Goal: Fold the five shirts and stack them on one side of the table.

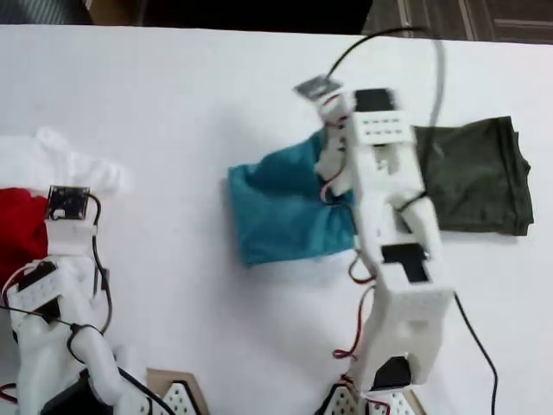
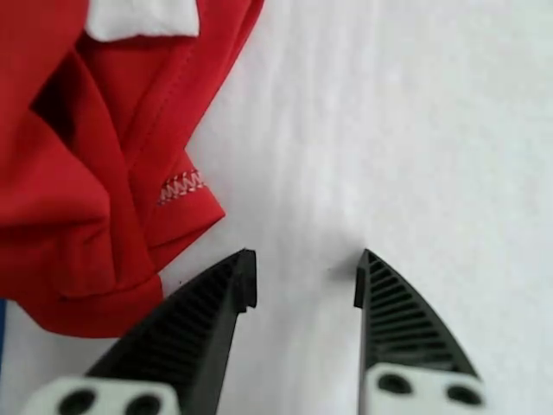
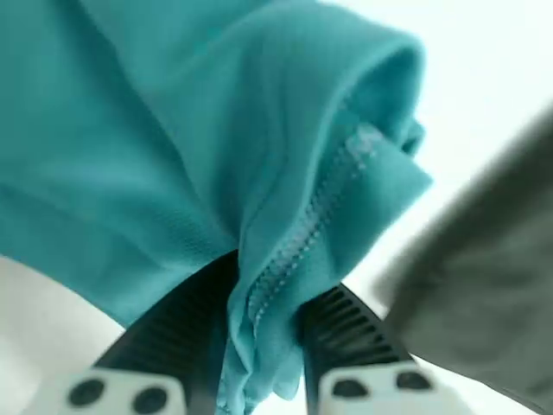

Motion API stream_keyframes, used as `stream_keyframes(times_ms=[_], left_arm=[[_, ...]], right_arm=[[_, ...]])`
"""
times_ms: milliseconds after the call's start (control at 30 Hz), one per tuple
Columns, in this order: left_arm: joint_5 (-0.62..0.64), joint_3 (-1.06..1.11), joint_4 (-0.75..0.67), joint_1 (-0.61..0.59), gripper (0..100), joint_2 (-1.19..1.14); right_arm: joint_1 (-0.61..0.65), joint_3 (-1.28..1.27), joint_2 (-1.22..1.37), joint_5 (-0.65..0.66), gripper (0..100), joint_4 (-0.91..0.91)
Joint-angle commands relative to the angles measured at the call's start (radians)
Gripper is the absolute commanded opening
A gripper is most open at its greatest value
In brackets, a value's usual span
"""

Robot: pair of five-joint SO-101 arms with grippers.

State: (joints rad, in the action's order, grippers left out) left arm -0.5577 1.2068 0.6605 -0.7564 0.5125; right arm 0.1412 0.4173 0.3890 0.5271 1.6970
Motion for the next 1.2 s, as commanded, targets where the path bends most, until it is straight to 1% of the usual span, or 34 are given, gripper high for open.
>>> stream_keyframes(times_ms=[0, 133, 233, 333, 600, 767, 900, 1000, 1167], left_arm=[[0.003, 0.001, -0.025, 0.0, 20, 0.012], [0.003, 0.001, -0.025, 0.0, 20, 0.012], [0.003, 0.001, -0.025, 0.0, 20, 0.012], [0.003, 0.001, -0.025, 0.0, 20, 0.012], [0.005, 0.001, -0.025, 0.0, 20, 0.012], [0.006, 0.001, -0.025, 0.0, 20, 0.012], [0.006, 0.001, -0.025, 0.0, 20, 0.012], [0.006, 0.001, -0.025, 0.0, 20, 0.012], [0.006, 0.002, -0.025, 0.0, 20, 0.012]], right_arm=[[-0.081, 0.035, -0.166, 0.054, 2.1, 0.007], [-0.186, 0.043, -0.206, 0.109, 2.1, 0.002], [-0.271, 0.044, -0.209, 0.15, 2.1, -0.039], [-0.344, 0.044, -0.206, 0.198, 2.1, -0.107], [-0.493, 0.044, -0.203, 0.319, 2.1, -0.323], [-0.552, 0.043, -0.202, 0.365, 2.1, -0.395], [-0.57, 0.035, -0.191, 0.402, 2.1, -0.43], [-0.581, 0.044, -0.122, 0.414, 2.1, -0.44], [-0.618, 0.046, 0.01, 0.428, 2.1, -0.516]])
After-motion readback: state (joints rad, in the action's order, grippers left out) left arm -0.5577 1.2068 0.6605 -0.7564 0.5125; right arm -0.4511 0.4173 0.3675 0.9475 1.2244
